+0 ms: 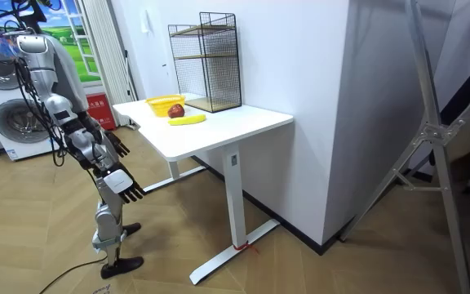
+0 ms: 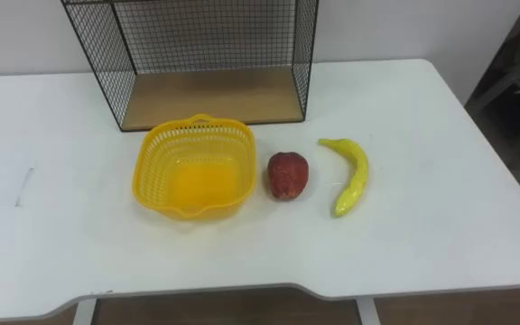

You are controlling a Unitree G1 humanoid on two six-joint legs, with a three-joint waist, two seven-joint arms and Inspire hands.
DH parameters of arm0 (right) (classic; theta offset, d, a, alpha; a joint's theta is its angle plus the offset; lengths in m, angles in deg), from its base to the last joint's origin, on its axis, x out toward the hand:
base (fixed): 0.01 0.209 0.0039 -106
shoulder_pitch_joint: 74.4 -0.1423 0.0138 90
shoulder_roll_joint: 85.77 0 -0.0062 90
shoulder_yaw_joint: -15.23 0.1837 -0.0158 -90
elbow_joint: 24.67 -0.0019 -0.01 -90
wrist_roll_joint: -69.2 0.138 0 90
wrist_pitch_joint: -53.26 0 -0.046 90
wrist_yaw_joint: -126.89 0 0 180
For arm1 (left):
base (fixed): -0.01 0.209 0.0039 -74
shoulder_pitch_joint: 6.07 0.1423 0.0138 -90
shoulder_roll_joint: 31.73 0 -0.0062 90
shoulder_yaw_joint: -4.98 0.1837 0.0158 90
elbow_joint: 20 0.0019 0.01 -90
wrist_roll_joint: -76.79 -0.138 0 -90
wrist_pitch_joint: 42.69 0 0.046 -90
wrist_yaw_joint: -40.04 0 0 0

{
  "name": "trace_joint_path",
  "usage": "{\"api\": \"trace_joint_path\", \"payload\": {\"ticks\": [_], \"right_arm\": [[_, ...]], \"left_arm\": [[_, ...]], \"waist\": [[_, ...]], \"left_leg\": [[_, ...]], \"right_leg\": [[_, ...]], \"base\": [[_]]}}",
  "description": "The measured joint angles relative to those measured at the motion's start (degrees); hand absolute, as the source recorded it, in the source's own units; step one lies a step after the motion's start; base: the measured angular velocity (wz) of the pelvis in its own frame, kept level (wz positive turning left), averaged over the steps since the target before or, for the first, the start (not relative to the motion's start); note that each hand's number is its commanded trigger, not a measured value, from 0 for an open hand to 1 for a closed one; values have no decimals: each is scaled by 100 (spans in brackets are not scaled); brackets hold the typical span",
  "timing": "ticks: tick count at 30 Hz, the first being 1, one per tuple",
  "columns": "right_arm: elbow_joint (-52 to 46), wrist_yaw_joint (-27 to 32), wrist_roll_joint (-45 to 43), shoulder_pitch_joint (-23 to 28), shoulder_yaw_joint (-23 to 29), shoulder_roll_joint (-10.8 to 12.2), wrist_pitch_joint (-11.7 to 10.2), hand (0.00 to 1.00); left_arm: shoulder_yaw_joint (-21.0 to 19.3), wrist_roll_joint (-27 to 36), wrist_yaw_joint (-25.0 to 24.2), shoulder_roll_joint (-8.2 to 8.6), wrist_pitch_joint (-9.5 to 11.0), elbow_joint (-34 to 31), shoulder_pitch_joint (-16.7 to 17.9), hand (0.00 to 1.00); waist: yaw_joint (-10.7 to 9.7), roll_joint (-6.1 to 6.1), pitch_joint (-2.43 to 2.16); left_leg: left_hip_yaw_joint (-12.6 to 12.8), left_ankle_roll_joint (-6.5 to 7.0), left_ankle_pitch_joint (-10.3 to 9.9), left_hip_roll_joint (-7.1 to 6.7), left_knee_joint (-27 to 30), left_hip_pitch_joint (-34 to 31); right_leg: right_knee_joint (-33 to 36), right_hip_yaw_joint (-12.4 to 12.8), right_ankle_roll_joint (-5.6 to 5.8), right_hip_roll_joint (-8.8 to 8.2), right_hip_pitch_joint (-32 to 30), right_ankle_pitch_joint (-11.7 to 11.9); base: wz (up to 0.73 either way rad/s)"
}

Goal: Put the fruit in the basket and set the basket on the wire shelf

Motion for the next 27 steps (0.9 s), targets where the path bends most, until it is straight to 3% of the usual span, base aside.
{"api": "trace_joint_path", "payload": {"ticks": [17,27], "right_arm": [[1,339,-36,8,2,-16,4,0],[263,367,1222,71,148,-1,182,0]], "left_arm": [[-90,4,5,0,-23,58,0,0],[-181,4,4,1,-48,59,8,0]], "waist": [[13,30,6],[-6,16,-1]], "left_leg": [[6,0,-6,-6,-25,1],[15,4,-23,-13,-14,15]], "right_leg": [[1,32,6,2,1,-4],[2,38,13,-8,17,-10]], "base": [[-1],[0]]}}
